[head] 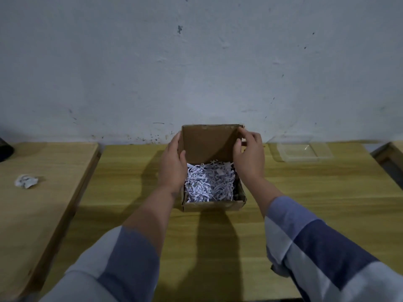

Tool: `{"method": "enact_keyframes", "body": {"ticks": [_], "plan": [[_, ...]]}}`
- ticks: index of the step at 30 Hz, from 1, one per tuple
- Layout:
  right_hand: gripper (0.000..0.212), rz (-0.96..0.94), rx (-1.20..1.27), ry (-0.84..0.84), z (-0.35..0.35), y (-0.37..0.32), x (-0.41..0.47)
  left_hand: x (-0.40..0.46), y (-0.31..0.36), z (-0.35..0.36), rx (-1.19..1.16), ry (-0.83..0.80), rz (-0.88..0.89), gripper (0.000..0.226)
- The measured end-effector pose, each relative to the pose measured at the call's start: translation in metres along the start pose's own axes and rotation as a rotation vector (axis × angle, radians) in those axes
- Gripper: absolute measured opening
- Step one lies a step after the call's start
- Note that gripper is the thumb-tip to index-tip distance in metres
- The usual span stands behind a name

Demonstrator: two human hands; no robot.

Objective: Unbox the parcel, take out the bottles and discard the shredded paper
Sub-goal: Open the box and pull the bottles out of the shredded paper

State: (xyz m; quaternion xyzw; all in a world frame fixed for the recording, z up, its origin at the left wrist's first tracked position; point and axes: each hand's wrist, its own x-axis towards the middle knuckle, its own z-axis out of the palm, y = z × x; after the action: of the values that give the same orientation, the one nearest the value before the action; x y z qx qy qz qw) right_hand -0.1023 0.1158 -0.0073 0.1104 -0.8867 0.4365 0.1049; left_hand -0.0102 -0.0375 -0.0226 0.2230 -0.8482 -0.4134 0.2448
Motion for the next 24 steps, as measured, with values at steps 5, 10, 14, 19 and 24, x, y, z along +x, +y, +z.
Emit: {"method": "enact_keyframes", "body": {"ticks": [5, 10, 14, 19, 24], "plan": [[0.06, -0.024, 0.003, -0.097, 0.013, 0.009, 0.026, 0.031, -0.006, 0.008, 0.06, 0.006, -0.108, 0.055], [0.065, 0.06, 0.064, -0.086, 0.021, 0.025, 0.04, 0.047, -0.009, 0.013, 0.107, 0.003, -0.165, 0.06], [0.064, 0.074, 0.078, -0.159, 0.013, 0.028, 0.047, 0.052, -0.009, 0.011, 0.074, -0.012, -0.16, 0.065], [0.065, -0.037, -0.021, -0.165, 0.003, 0.021, 0.044, 0.047, 0.001, 0.006, 0.038, 0.001, -0.069, 0.069], [0.046, -0.29, -0.244, -0.055, -0.012, 0.0, 0.025, 0.033, 0.021, -0.004, 0.205, 0.014, 0.186, 0.056]]}}
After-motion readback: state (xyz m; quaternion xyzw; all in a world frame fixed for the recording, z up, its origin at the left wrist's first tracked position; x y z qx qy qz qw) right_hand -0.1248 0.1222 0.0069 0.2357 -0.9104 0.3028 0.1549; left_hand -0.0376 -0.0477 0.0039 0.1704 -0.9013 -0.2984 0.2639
